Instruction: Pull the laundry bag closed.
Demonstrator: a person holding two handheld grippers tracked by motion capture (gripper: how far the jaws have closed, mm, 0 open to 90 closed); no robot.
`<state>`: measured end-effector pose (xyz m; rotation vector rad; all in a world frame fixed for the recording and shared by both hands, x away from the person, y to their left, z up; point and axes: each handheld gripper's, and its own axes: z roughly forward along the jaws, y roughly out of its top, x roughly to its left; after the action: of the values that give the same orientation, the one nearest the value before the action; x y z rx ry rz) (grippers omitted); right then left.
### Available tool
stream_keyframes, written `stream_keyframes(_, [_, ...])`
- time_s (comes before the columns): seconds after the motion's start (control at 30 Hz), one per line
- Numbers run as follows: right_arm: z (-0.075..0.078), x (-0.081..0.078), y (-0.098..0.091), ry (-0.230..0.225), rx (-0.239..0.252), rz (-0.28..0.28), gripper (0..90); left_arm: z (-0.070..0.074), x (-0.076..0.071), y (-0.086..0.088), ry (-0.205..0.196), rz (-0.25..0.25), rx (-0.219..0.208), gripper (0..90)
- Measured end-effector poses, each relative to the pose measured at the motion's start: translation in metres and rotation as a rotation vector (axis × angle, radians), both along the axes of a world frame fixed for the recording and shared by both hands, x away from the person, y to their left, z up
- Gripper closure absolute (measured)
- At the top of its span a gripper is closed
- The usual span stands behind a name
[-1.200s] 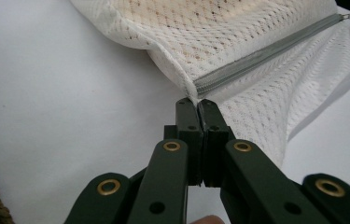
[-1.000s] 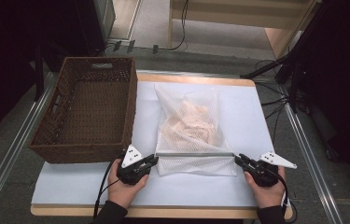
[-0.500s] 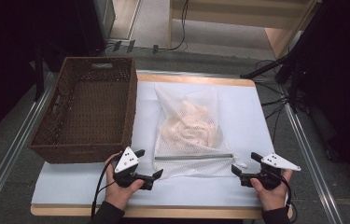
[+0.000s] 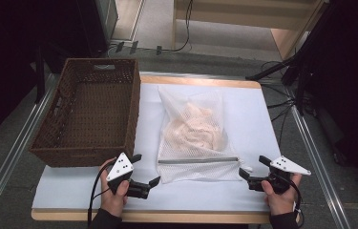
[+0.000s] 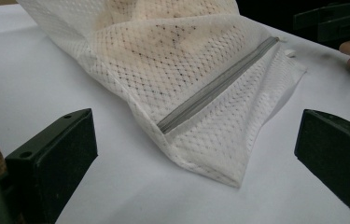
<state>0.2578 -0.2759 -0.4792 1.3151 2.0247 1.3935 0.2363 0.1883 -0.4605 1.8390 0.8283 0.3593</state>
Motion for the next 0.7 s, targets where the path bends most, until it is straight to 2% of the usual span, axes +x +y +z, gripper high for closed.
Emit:
stream_keyframes(0.17, [0.0,-0.004,-0.008,-0.001,-0.003,-0.007,0.0,0.0,-0.002,0.01,0.0,0.004,-0.002,0.0])
stream_keyframes(0.33, [-0.001,-0.007,-0.024,-0.004,0.004,-0.038,0.0,0.001,-0.004,0.019,-0.001,0.02,0.001,0.0])
stream_keyframes(0.4, [-0.001,-0.007,-0.027,-0.004,0.005,-0.04,0.0,0.001,-0.004,0.023,-0.001,0.01,-0.005,0.0])
stream_keyframes(0.5, [-0.002,-0.009,-0.035,0.001,0.015,-0.051,0.0,0.0,-0.006,0.024,-0.008,0.006,0.011,0.0])
stream_keyframes(0.7, [-0.003,-0.01,-0.04,0.002,0.023,-0.064,0.0,0.0,-0.006,0.025,-0.008,0.006,0.013,0.0])
